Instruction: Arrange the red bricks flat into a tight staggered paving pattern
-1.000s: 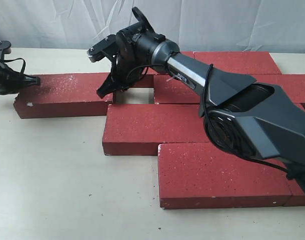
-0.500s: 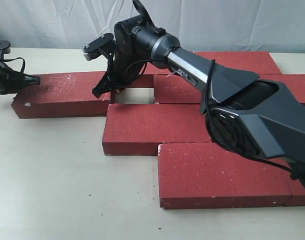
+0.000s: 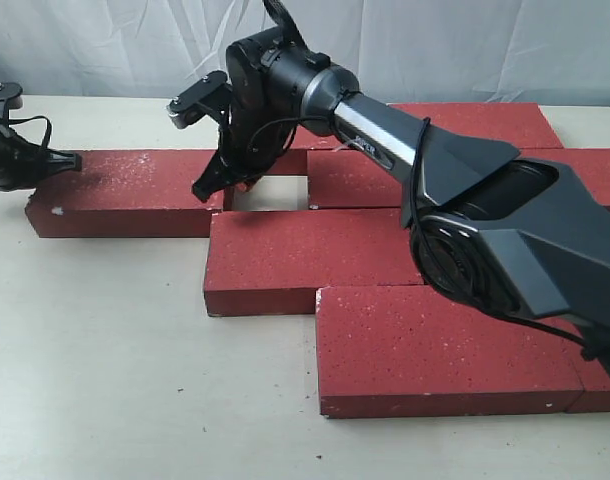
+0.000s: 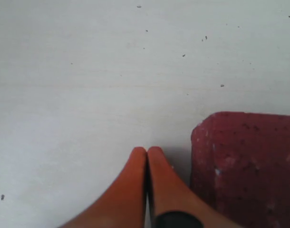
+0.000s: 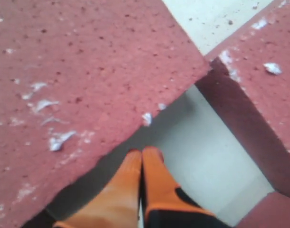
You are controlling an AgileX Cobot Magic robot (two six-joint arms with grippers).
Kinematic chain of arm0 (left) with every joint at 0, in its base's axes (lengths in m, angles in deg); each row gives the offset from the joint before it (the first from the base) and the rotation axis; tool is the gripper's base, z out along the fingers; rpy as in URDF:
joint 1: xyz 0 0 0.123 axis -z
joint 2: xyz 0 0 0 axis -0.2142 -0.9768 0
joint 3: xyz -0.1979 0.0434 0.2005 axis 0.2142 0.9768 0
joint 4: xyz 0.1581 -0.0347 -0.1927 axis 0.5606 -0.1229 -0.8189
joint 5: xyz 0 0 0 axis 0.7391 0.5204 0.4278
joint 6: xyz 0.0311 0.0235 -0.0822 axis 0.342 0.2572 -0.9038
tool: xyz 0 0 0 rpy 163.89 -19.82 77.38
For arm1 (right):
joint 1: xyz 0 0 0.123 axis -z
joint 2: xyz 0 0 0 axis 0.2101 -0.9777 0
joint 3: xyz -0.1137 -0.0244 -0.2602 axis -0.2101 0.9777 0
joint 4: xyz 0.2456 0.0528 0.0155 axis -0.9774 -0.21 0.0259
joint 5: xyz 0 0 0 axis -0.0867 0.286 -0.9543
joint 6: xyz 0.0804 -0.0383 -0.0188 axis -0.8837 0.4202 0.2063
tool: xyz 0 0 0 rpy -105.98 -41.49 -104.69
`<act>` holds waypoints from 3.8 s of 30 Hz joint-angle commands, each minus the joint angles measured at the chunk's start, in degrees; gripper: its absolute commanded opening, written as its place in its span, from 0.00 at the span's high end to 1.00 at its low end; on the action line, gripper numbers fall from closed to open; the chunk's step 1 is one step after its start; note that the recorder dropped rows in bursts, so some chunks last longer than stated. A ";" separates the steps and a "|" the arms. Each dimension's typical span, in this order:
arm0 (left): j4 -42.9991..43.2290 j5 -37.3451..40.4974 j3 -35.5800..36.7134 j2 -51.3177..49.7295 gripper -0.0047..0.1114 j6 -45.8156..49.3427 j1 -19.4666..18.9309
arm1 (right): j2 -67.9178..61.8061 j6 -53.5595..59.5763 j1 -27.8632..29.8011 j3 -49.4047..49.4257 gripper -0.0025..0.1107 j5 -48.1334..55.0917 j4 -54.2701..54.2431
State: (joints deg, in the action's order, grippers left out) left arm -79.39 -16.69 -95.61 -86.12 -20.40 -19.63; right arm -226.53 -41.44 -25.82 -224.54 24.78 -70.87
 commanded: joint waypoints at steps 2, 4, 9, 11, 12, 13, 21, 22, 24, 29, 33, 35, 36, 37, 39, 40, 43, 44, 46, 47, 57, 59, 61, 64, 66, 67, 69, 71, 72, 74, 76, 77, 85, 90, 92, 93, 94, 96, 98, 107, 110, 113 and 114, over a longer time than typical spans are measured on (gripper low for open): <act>-0.29 1.31 -0.04 0.44 0.96 -0.24 -0.14 | 1.30 -3.60 0.21 0.14 0.99 2.27 7.33; -0.59 1.58 -0.04 0.44 0.96 -0.24 -0.04 | 2.79 -3.27 0.21 0.14 0.99 4.21 7.04; -1.55 1.83 -0.04 0.44 0.96 -0.24 1.48 | 7.51 -3.16 0.57 0.14 0.99 6.51 6.77; -1.55 1.83 -0.04 0.44 0.96 -0.24 2.61 | 8.78 -3.04 0.57 0.14 0.99 6.51 6.82; -1.55 1.83 -0.04 0.44 0.96 -0.24 3.02 | 9.38 -3.04 0.57 0.14 0.99 6.51 6.58; -1.55 1.83 -0.04 0.44 0.96 -0.24 3.49 | 9.94 -2.92 0.57 0.14 0.99 6.51 6.30; -1.57 1.83 -0.04 0.44 0.96 -0.24 6.33 | 10.99 -1.32 0.57 0.14 0.99 6.51 1.39; -1.57 1.83 -0.04 0.44 0.96 -0.24 6.59 | 10.99 -1.32 0.57 0.14 0.99 6.51 1.39; -1.57 1.52 -0.04 0.44 0.96 -0.13 7.16 | 10.99 -1.17 0.57 0.14 0.99 6.51 1.10; -1.57 1.12 -0.04 0.44 0.96 0.01 8.70 | 10.99 -1.17 0.57 0.14 0.99 6.51 1.10; -1.57 1.12 -0.04 0.44 0.96 0.02 9.84 | 11.27 -0.99 0.57 0.14 0.99 6.51 1.22; -1.57 1.12 -0.04 0.44 0.96 0.11 10.47 | 11.50 -1.04 0.57 0.14 0.99 6.51 2.41; -1.57 1.12 -0.04 0.44 0.96 0.25 10.80 | 11.74 -1.04 0.57 0.14 0.99 6.51 2.98; -1.57 1.12 -0.04 0.39 0.96 0.24 10.97 | 11.86 -1.04 0.68 0.14 0.99 6.51 3.22; -1.57 0.71 -0.04 0.39 0.96 0.24 11.57 | 12.11 -0.90 0.74 0.14 0.99 6.51 3.22; -1.57 0.74 -0.04 0.39 0.96 0.24 11.87 | 12.21 -0.80 0.84 0.14 0.99 6.51 3.22; -1.57 0.53 -0.04 0.39 0.96 0.24 12.74 | 12.33 -0.80 0.84 0.14 0.99 6.51 5.52; -1.32 0.18 -0.04 0.39 0.96 0.24 13.12 | 12.33 -0.80 0.84 0.14 0.99 6.51 5.62; -1.19 0.04 -0.04 0.39 0.96 0.24 13.60 | 12.33 -0.92 0.84 0.14 0.99 6.51 5.42; -1.18 -0.07 -0.04 0.39 0.96 0.24 13.84 | 12.33 -0.92 0.84 0.14 0.99 6.51 5.42; -1.18 -0.16 -0.04 0.39 0.96 0.24 13.73 | 12.33 -2.27 0.84 0.14 0.99 6.51 5.43; -1.18 -0.16 -0.04 0.39 0.96 0.24 13.73 | 12.33 -2.27 0.84 0.14 0.99 6.51 5.43; -0.91 -0.16 -0.04 0.39 0.96 0.24 13.52 | 12.33 -2.27 0.84 0.14 0.99 6.51 5.43; -0.90 -0.16 -0.04 0.54 0.96 0.24 13.12 | 12.33 -2.27 0.84 0.14 0.99 6.51 5.43; -0.90 -0.16 -0.04 0.84 0.96 0.24 12.83 | 12.33 -2.27 0.84 0.14 0.99 6.51 5.43; -0.90 0.00 -0.04 1.03 0.96 0.24 12.57 | 12.33 -2.39 0.84 0.14 0.99 6.51 5.43; -0.90 0.23 -0.04 1.61 0.96 0.24 12.55 | 12.33 -2.65 0.84 0.14 0.99 6.51 5.21; -0.90 0.37 -0.04 2.05 0.96 0.24 12.55 | 12.33 -2.65 0.84 0.14 0.99 6.51 5.21; -0.90 0.77 -0.04 2.14 0.96 0.24 12.55 | 12.33 -2.93 0.84 0.14 0.99 6.51 5.23; -0.90 0.74 -0.04 2.47 0.96 0.24 12.55 | 12.33 -3.76 0.84 0.14 0.99 6.51 5.23; -0.39 0.74 -0.04 2.61 0.96 0.24 12.55 | 12.33 -3.76 0.84 0.14 0.99 6.51 5.23; -0.26 0.90 -0.04 2.87 0.96 0.24 12.55 | 12.33 -3.76 0.84 0.14 0.99 6.51 5.23; 1.11 1.36 -0.04 3.23 0.96 -0.02 9.22 | 12.33 -1.64 0.84 0.14 0.99 6.51 9.08; 1.53 6.34 -0.04 3.95 0.96 0.25 6.25 | 12.58 3.79 0.44 0.27 0.99 6.51 -5.10; 2.67 7.34 -0.04 5.34 0.96 0.25 6.25 | 13.93 9.22 -1.09 2.00 0.99 6.51 -15.12; 2.78 7.84 -0.04 5.79 0.96 0.25 6.25 | 14.65 9.95 -1.66 3.16 0.99 6.51 -15.39; 3.06 8.00 -0.04 6.35 0.96 0.25 6.25 | 15.70 10.61 -2.40 5.03 0.99 6.51 -14.60; 3.20 8.23 -0.04 7.11 0.96 0.25 6.25 | 18.27 11.35 -3.93 10.10 0.99 6.51 -13.73; 3.32 9.25 -0.04 7.21 0.96 0.25 6.25 | 21.65 14.41 -5.63 17.54 0.99 6.51 -14.72; 2.19 9.30 -0.04 7.21 0.96 0.25 6.25 | 28.66 27.15 -7.92 39.42 0.99 6.51 -19.83; 2.13 9.30 -0.04 7.21 0.96 0.25 6.25 | 28.44 31.14 -8.01 43.85 0.99 6.51 -19.90; 1.02 9.30 0.22 7.21 0.96 0.34 6.25 | 27.90 32.56 -8.01 46.34 0.99 6.51 -19.42; 0.88 9.40 0.22 7.21 0.96 0.34 6.25 | 27.56 32.56 -8.01 46.64 0.99 6.51 -18.88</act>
State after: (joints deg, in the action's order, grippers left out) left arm -77.24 -7.23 -95.61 -79.36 -20.13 -13.21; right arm -198.90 -10.57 -33.87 -179.32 31.37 -90.29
